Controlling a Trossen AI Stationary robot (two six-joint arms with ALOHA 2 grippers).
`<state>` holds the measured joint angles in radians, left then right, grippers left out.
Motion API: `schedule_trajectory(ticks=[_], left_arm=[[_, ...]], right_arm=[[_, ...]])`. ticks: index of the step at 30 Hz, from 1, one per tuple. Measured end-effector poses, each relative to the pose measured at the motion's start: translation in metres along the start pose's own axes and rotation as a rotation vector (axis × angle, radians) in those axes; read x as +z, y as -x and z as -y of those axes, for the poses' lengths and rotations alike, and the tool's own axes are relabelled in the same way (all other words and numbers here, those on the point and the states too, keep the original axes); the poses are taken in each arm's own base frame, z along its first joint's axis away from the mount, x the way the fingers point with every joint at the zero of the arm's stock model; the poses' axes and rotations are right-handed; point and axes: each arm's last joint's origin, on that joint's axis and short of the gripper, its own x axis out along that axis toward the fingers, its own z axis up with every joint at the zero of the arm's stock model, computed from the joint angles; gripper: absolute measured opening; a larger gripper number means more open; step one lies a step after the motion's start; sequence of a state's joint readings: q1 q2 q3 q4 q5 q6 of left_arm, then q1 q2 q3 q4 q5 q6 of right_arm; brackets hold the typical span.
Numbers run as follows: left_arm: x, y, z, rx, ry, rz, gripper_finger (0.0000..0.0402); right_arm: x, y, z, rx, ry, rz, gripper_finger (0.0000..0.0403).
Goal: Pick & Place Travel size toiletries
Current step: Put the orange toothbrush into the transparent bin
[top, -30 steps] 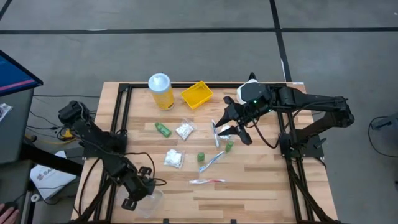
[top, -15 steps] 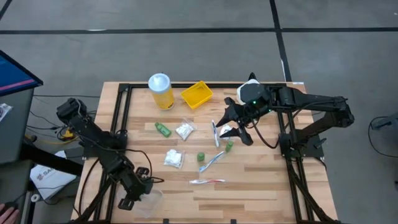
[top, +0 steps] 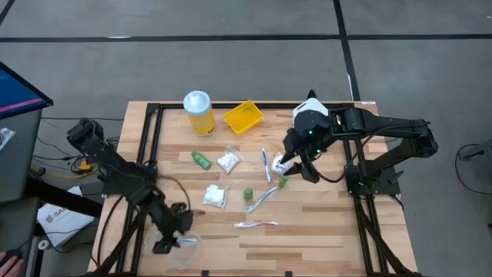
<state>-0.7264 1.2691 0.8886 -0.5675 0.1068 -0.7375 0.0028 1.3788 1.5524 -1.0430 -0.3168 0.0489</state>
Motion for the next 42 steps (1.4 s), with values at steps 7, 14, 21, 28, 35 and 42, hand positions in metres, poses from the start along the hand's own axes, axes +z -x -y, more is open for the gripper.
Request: schedule_trajectory(ticks=[7, 14, 21, 28, 35, 42], left_arm=[[0.041, 0.048, -0.017, 0.201, -0.135, 0.418, 0.0198], [0.084, 0.025, -0.047, 0.330, -0.170, 0.441, 0.0211], [0.106, -0.019, -0.060, 0.257, -0.298, 0.403, 0.0215], [0.113, -0.048, -0.067, 0.257, -0.340, 0.400, 0.0216], [0.101, -0.101, -0.065, 0.290, -0.375, 0.311, 0.0216], [0.099, -0.121, -0.067, 0.372, -0.376, 0.340, 0.0216]], right_arm=[[-0.019, -0.003, -0.016, 0.018, -0.097, -0.192, 0.0188], [-0.027, 0.000, -0.052, 0.105, 0.002, -0.161, 0.0169], [-0.053, 0.051, -0.075, 0.092, 0.035, 0.141, 0.0132], [-0.090, 0.076, -0.073, 0.065, -0.098, 0.257, 0.0108], [-0.113, 0.069, -0.073, 0.118, -0.086, 0.329, 0.0107], [-0.135, 0.058, -0.069, 0.173, 0.013, 0.469, 0.0107]])
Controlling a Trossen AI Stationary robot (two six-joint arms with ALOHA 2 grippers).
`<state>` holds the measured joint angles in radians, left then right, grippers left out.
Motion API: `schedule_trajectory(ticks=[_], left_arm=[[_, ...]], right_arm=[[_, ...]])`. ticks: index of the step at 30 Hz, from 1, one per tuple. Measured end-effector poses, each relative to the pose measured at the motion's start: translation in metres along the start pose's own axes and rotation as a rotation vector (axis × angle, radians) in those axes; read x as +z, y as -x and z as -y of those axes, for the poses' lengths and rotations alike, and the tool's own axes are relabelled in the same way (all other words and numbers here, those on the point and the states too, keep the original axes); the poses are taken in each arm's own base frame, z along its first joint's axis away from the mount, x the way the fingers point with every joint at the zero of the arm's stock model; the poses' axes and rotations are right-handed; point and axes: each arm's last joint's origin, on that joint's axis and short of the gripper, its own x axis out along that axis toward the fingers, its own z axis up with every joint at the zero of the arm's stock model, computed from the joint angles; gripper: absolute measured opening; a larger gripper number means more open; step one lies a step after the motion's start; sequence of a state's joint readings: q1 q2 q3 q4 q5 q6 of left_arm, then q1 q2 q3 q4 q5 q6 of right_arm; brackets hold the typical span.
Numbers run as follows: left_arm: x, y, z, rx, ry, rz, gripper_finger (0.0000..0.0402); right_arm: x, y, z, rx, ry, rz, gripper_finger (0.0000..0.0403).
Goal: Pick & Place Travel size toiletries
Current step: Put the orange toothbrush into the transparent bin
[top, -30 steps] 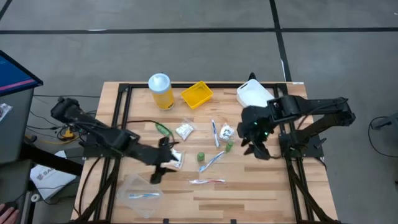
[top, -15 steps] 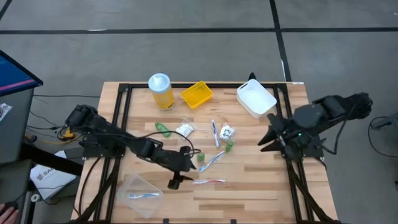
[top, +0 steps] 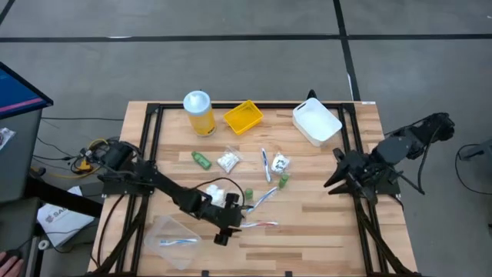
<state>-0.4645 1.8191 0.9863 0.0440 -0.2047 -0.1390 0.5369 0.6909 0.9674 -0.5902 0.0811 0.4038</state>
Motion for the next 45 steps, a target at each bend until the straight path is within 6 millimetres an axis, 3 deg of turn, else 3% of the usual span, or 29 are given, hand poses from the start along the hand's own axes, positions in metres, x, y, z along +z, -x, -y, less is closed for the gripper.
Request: schedule_trajectory(ticks=[6, 14, 24, 28, 36, 45], left_arm=[[-0.004, -0.005, 0.004, -0.039, -0.008, -0.017, 0.0216], [-0.016, -0.025, 0.008, -0.004, 0.009, -0.021, 0.0216], [-0.021, -0.033, 0.005, 0.055, 0.045, -0.024, 0.0209], [-0.021, -0.033, 0.006, 0.053, 0.047, -0.025, 0.0175], [-0.019, -0.032, 0.006, 0.056, 0.048, -0.014, 0.0045], [-0.011, -0.020, 0.007, 0.035, 0.051, 0.011, 0.0055]], right_arm=[[-0.023, 0.003, 0.012, 0.003, -0.037, 0.095, 0.0107], [-0.048, 0.002, 0.023, -0.004, -0.123, 0.121, 0.0107], [-0.051, 0.001, 0.024, -0.001, -0.134, 0.127, 0.0107], [-0.051, 0.001, 0.024, -0.002, -0.129, 0.127, 0.0107], [-0.050, 0.001, 0.024, -0.021, -0.127, 0.137, 0.0107], [-0.050, 0.001, 0.024, -0.021, -0.127, 0.138, 0.0107]])
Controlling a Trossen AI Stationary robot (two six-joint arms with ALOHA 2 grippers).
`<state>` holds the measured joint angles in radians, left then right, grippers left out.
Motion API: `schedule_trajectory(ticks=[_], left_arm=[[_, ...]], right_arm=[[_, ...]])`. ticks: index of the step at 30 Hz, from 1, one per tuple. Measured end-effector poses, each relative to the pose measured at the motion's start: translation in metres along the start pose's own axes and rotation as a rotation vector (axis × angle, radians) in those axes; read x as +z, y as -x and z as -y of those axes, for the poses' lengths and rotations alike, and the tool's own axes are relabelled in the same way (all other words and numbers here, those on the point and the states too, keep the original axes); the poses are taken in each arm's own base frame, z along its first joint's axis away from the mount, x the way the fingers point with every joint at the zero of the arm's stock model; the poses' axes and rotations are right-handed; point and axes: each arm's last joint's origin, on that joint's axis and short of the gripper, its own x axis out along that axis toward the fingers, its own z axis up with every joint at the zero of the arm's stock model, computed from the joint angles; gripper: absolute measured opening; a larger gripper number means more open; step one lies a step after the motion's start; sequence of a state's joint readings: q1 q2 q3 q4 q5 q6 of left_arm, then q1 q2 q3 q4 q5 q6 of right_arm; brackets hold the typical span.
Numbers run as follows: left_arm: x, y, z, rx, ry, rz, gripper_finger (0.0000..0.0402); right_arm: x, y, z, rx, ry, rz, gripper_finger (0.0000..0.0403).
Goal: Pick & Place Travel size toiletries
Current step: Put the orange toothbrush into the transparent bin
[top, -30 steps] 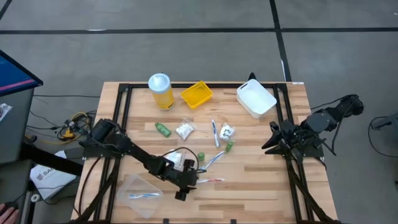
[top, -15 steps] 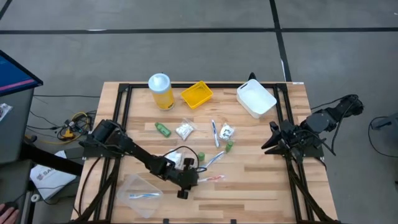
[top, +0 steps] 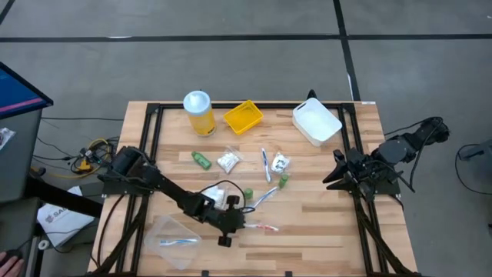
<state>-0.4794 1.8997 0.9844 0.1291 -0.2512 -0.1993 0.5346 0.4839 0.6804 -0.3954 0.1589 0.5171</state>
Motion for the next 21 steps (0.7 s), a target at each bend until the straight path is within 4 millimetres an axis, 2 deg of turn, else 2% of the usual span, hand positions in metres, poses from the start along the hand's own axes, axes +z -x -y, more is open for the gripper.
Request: schedule_trajectory(ticks=[5, 11, 17, 21], left_arm=[[0.022, 0.026, -0.001, -0.037, 0.018, 0.086, 0.0045], [0.039, 0.087, 0.001, -0.124, 0.017, 0.076, 0.0050], [0.024, 0.149, 0.007, -0.155, 0.195, -0.100, 0.0051], [0.012, 0.183, 0.022, -0.236, 0.258, -0.184, 0.0052]], right_arm=[[0.000, 0.000, 0.000, 0.000, -0.004, 0.000, 0.0107], [0.000, 0.000, 0.000, 0.000, -0.005, 0.001, 0.0107], [0.000, 0.000, 0.000, 0.000, -0.004, 0.000, 0.0107], [0.000, 0.000, 0.000, -0.001, -0.001, 0.001, 0.0107]])
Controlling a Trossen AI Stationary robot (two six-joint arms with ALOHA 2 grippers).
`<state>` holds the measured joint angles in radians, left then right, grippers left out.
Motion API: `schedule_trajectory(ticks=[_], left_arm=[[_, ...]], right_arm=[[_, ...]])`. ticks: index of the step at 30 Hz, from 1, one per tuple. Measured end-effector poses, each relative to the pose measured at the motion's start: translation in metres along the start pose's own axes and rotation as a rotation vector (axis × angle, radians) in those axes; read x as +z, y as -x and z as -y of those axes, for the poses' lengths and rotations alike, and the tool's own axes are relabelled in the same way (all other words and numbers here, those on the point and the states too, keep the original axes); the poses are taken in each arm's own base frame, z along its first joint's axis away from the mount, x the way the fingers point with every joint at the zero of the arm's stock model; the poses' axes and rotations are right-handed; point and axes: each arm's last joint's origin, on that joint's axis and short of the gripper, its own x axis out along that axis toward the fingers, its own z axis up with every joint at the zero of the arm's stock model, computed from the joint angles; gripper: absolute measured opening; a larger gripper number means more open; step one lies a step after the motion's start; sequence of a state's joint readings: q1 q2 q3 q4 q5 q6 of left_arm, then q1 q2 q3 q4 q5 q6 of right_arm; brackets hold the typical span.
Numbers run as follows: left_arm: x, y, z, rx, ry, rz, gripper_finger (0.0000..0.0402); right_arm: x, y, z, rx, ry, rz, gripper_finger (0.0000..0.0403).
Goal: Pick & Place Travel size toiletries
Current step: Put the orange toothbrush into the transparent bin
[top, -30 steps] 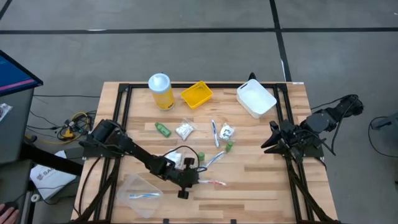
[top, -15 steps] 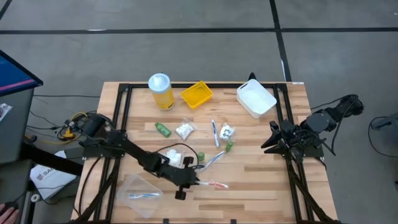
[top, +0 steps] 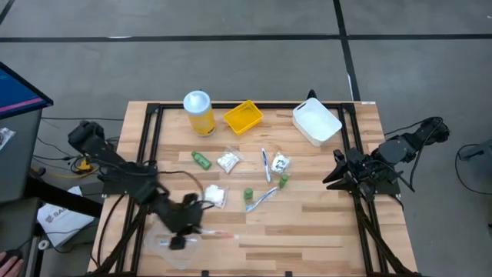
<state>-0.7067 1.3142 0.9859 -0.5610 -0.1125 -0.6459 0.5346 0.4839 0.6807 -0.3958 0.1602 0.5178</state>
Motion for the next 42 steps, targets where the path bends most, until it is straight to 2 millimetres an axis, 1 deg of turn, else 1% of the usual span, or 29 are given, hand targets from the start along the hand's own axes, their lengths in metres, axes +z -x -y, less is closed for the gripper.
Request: schedule_trajectory(ticks=[4, 7, 12, 15, 19, 24, 28, 34, 38, 42], left_arm=[[-0.020, 0.022, 0.024, -0.128, 0.063, -0.043, 0.0052], [-0.038, 0.034, 0.038, -0.164, 0.115, -0.087, 0.0052], [-0.069, 0.042, 0.043, -0.062, 0.153, -0.218, 0.0053], [-0.079, 0.044, 0.040, 0.013, 0.170, -0.275, 0.0053], [-0.082, 0.045, 0.036, 0.077, 0.205, -0.285, 0.0053], [-0.082, 0.044, 0.035, 0.091, 0.208, -0.271, 0.0053], [-0.084, 0.033, 0.037, 0.140, 0.196, -0.280, 0.0053], [-0.093, 0.009, 0.043, 0.195, 0.183, -0.374, 0.0053], [-0.091, 0.004, 0.044, 0.191, 0.189, -0.351, 0.0062], [-0.090, 0.004, 0.045, 0.186, 0.182, -0.326, 0.0080]], right_arm=[[0.000, 0.000, 0.000, -0.010, 0.001, 0.005, 0.0107], [0.000, 0.000, 0.001, -0.019, 0.002, 0.011, 0.0107], [0.000, 0.000, 0.001, -0.027, 0.023, 0.015, 0.0107], [0.001, 0.000, 0.001, -0.034, 0.026, 0.019, 0.0107], [0.001, 0.000, 0.001, -0.045, 0.028, 0.024, 0.0107], [0.001, 0.000, 0.001, -0.045, 0.031, 0.024, 0.0107], [0.001, 0.000, 0.001, -0.044, 0.030, 0.025, 0.0107], [0.001, 0.000, 0.001, -0.044, 0.030, 0.025, 0.0107], [0.001, 0.000, 0.001, -0.045, 0.052, 0.024, 0.0107], [0.001, 0.000, 0.001, -0.045, 0.055, 0.024, 0.0107]])
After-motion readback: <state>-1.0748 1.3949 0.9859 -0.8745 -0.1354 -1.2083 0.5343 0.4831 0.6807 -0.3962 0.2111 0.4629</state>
